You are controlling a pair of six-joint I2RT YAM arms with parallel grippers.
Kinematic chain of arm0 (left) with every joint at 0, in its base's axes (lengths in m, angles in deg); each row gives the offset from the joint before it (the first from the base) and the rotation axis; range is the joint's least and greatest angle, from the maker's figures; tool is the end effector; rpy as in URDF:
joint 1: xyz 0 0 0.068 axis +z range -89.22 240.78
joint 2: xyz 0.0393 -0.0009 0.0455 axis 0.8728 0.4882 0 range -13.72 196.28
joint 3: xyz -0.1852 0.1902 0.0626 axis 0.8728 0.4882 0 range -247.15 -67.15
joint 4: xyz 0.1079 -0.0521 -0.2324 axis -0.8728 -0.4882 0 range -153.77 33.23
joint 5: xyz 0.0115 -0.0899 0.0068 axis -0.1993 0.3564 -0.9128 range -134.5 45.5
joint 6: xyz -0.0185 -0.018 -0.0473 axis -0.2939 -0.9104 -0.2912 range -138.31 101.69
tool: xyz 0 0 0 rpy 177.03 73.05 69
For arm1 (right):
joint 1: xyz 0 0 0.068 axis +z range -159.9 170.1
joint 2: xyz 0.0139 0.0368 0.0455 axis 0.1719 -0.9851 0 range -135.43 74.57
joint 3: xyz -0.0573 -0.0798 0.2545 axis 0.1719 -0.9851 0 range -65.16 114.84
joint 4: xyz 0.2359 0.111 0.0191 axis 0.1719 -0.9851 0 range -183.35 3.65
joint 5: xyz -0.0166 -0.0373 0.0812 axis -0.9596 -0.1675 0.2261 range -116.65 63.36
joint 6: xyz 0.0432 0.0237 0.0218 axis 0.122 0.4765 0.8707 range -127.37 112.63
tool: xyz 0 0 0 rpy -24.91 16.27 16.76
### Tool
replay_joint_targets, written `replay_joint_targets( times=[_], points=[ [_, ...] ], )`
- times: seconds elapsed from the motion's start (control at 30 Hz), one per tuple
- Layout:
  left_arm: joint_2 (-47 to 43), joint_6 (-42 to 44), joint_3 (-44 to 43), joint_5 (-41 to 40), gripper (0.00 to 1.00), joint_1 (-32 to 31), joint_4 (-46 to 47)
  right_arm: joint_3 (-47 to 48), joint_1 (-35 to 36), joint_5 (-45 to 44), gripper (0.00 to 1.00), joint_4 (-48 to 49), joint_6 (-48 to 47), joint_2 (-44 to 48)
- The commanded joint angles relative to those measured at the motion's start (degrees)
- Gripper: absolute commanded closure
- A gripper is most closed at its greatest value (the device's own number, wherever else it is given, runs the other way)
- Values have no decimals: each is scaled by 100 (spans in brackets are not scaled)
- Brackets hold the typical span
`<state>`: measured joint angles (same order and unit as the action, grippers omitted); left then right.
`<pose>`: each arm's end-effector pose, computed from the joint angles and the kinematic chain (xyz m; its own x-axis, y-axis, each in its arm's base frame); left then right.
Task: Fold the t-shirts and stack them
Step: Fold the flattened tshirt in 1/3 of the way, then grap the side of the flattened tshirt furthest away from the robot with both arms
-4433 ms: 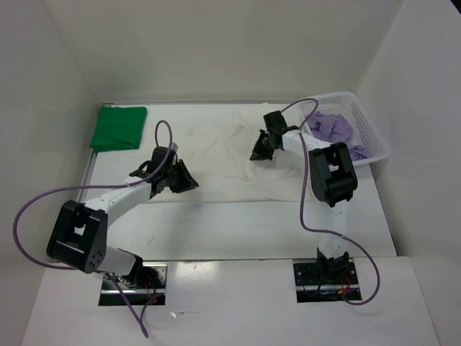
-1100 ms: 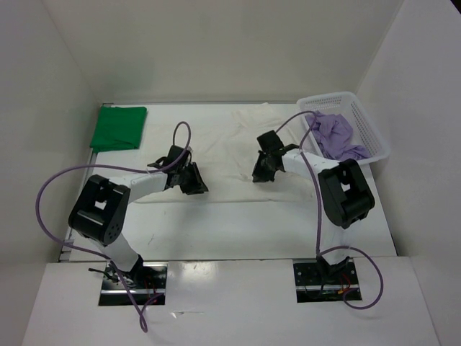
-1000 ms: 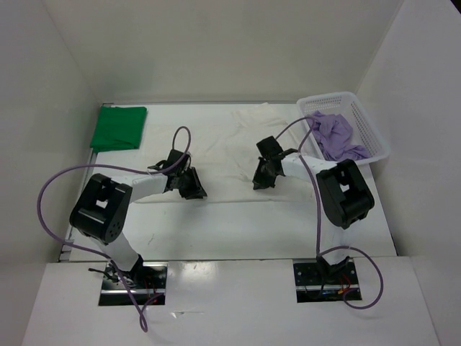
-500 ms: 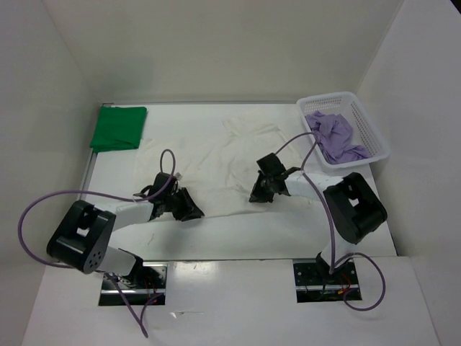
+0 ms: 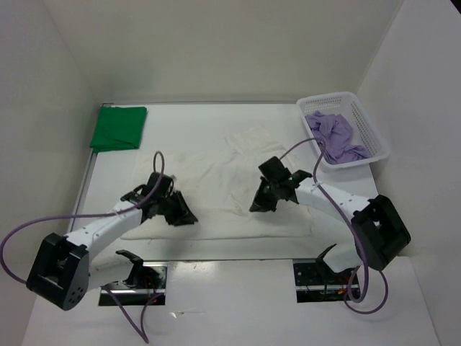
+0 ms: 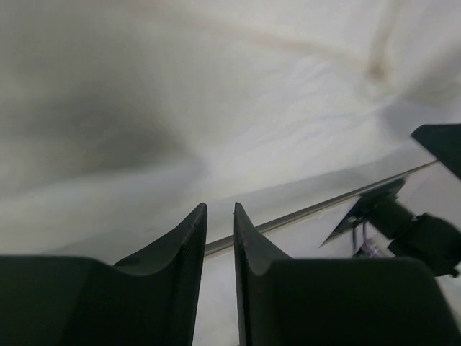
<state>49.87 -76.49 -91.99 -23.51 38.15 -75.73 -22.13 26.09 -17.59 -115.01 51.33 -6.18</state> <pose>0.1692 -0.0843 0.1527 -0.8667 -0.4982 -0.0245 -0.3804 0.6919 -0.6137 0.2005 0.1525 0.1717 -0.9246 0.3714 -0.0850 0.3055 0.8559 0.4173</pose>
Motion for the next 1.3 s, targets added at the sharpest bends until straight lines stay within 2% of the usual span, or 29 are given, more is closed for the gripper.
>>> replay_joint_targets(
  times=[0.0,0.07,0.1,0.17,0.2,0.23,0.37,0.5,0.57,0.63,0.77,0.97,1.1,1.13,1.27],
  points=[
    [240,648,-1792,-604,71,-22,-336,1344,-91,-72,92,-26,-200,43],
    [705,964,-2470,-1086,69,92,-206,1716,-162,208,91,123,-455,-185],
    [890,1044,-2891,-1149,67,371,-91,2040,-249,315,91,264,-543,-456],
    [1522,1158,-3131,-1020,66,811,338,2367,-303,316,95,265,-833,-704],
    [1751,1159,-3219,-931,64,1335,445,2595,-433,316,97,265,-921,-879],
    [2188,1159,-3394,-870,65,1593,585,2675,-504,264,100,265,-1078,-959],
    [2991,1212,-3896,-1588,90,2508,718,3000,-838,193,100,370,-1343,-1136],
    [3816,1587,-4772,-2098,92,3106,605,3054,-892,386,100,441,-1510,-1268],
    [4072,1808,-5117,-2440,85,3238,534,2897,-892,447,100,520,-1580,-1268],
    [4441,2072,-5434,-2512,70,3353,420,2826,-944,448,100,581,-1581,-1268],
    [4943,2398,-5680,-2662,61,3406,420,2825,-997,448,100,581,-1721,-1268],
    [5251,2749,-5795,-3048,59,3406,420,2825,-997,377,99,581,-1721,-1452],
    [5374,2750,-5795,-2926,56,3406,481,2825,-997,500,99,696,-1721,-1566],
    [5435,2802,-5795,-2865,53,3406,481,2825,-997,500,99,696,-1721,-1567],
    [5559,2803,-5927,-2864,51,3406,481,2773,-997,553,99,757,-1721,-1567]
  ],
)
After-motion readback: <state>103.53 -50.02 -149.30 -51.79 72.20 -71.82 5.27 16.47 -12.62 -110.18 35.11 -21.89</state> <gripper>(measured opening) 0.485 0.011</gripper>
